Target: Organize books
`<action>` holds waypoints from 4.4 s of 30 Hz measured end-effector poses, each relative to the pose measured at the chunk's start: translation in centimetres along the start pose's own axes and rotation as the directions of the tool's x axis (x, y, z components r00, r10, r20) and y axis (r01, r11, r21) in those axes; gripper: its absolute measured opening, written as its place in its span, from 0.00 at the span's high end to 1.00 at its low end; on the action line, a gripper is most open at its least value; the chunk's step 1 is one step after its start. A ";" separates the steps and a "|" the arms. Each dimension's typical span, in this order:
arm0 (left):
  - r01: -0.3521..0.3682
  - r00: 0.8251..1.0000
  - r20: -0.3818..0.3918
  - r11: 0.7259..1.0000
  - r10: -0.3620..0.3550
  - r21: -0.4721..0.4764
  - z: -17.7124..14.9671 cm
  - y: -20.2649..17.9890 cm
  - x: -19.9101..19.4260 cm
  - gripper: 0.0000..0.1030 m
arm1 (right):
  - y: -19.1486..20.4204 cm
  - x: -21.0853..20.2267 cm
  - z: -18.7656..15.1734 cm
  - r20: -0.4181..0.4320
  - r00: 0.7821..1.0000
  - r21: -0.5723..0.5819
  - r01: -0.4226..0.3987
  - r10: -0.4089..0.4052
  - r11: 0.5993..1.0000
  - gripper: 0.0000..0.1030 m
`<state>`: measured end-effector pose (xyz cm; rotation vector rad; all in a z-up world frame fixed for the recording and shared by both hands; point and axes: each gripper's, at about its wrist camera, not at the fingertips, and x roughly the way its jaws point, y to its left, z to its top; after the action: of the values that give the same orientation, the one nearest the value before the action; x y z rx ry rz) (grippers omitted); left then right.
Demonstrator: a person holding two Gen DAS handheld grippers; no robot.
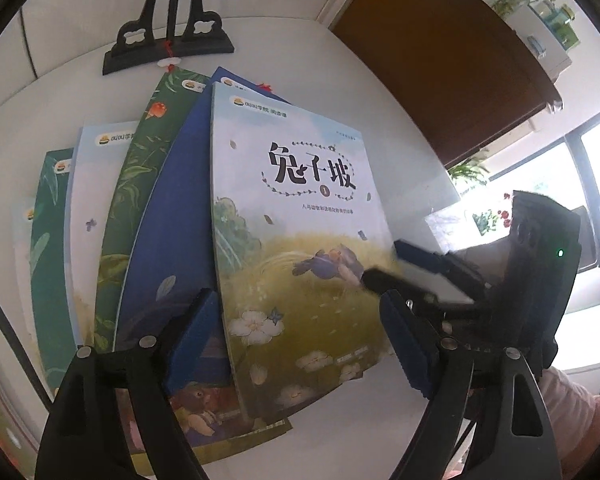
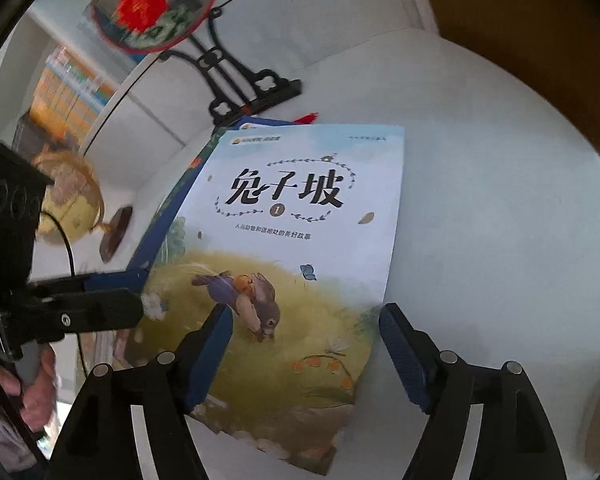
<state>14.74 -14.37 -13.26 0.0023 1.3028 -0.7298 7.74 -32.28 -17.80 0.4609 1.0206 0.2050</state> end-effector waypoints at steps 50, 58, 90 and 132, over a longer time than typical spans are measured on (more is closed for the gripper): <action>-0.067 0.956 0.247 0.937 0.158 -0.342 -13.8 2.1 -11.0 0.67 | 12.4 -5.5 -6.3 -0.130 0.982 -0.461 -0.184 0.140 0.868 0.85; -0.017 0.932 0.333 0.938 0.140 -0.346 -15.7 3.0 -14.1 0.67 | 15.8 -8.2 -6.1 -0.075 0.988 -0.511 -0.151 0.132 0.846 0.85; -0.006 0.919 0.332 0.849 0.213 -0.528 -27.6 25.7 -22.0 0.67 | 38.2 7.5 -12.2 -0.258 0.956 -0.526 -0.258 0.137 0.811 0.85; -0.039 0.952 0.217 0.786 0.218 -0.617 -29.2 27.4 -19.8 0.65 | 36.2 11.9 -12.6 -0.362 0.932 -0.378 -0.181 0.035 0.908 0.82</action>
<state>1.23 28.18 -15.46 -0.5153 1.1992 -0.1514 4.78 7.69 -15.85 0.0981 1.2615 0.6070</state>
